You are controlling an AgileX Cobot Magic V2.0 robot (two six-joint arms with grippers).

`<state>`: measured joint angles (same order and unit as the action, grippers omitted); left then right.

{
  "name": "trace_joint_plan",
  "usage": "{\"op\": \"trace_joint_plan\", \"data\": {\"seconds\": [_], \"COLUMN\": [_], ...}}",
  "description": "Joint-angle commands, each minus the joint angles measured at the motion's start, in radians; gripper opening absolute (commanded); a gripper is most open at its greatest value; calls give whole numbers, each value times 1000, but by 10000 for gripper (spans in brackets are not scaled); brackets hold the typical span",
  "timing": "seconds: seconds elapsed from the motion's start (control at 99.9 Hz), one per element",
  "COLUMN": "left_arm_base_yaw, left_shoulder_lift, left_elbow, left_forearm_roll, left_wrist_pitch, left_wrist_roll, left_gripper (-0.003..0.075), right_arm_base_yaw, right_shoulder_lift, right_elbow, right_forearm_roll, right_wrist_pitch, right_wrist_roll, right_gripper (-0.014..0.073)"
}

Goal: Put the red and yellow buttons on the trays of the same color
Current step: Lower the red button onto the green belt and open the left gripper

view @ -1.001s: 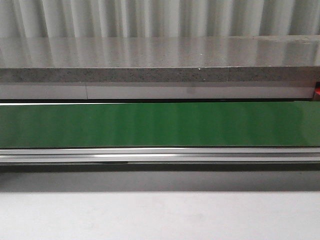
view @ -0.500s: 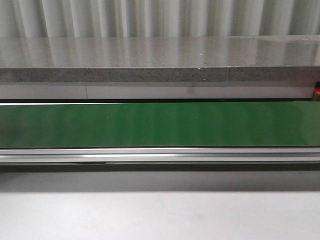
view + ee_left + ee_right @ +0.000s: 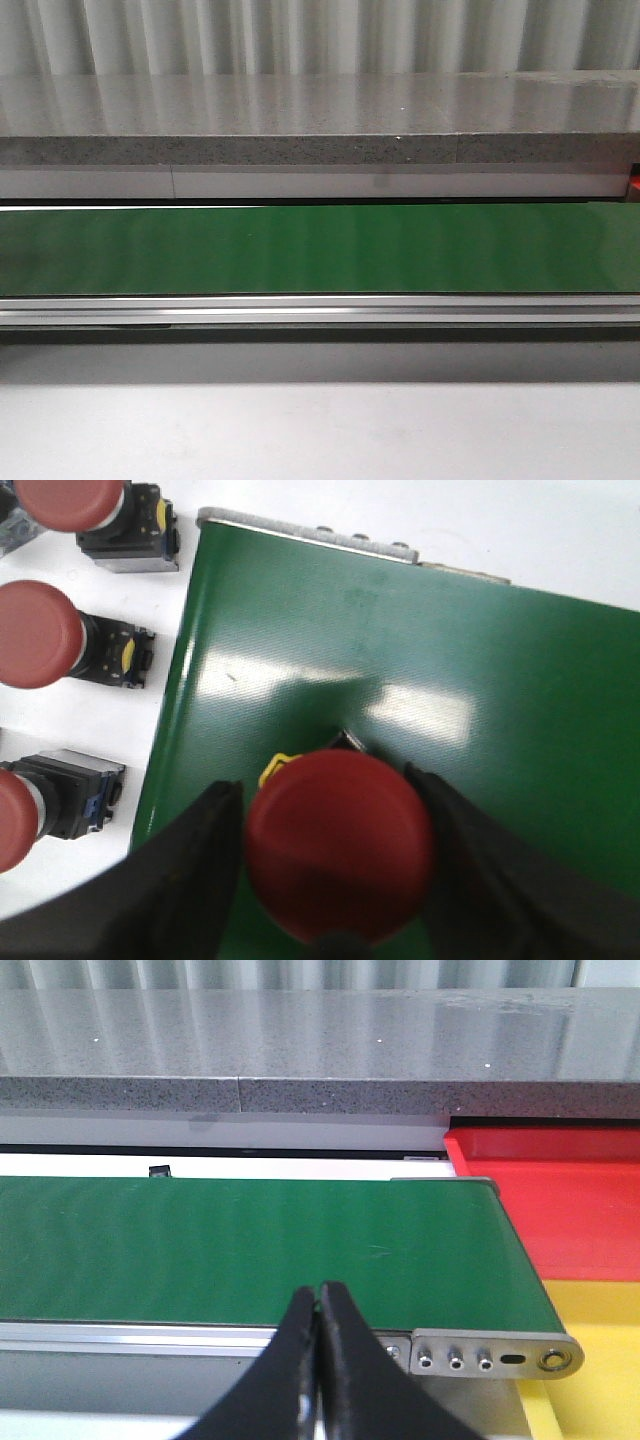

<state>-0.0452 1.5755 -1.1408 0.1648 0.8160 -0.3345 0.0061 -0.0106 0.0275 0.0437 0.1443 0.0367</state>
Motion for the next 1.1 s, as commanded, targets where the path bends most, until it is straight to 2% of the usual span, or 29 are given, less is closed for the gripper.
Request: {"op": "trace_joint_plan", "data": {"seconds": [0.0,0.04,0.11,0.38,0.691,0.841,0.951,1.091], "left_arm_base_yaw": [-5,-5,-5,-5,8,56,114,200], "left_shoulder_lift": [-29,-29,-35,-145,-292,-300,-300,-306], "left_elbow": [-25,-25,-25,-25,-25,-17,19,85], "left_forearm_roll": [11,10,8,-145,-133,-99,-59,-53], "left_wrist_pitch": [-11,-9,-2,13,13,9,7,4], "left_wrist_roll": [11,11,13,144,132,70,4,-17], "left_gripper": [563,631,683,679,679,679,679,679], "right_arm_base_yaw": [-5,-5,-5,-5,-5,-5,-5,-5], "right_shoulder_lift": [-16,-16,-16,-16,-16,-16,-16,-16], "right_elbow": [1,1,1,1,1,1,1,1], "right_forearm_roll": [-10,-10,-10,-10,-10,-10,-10,-10], "right_wrist_pitch": [-79,-79,-79,-79,-79,-79,-79,-79], "right_wrist_roll": [-1,-1,-1,-1,-1,-1,-1,-1], "right_gripper": [-67,-67,-67,-67,-67,-67,-67,-67]}}
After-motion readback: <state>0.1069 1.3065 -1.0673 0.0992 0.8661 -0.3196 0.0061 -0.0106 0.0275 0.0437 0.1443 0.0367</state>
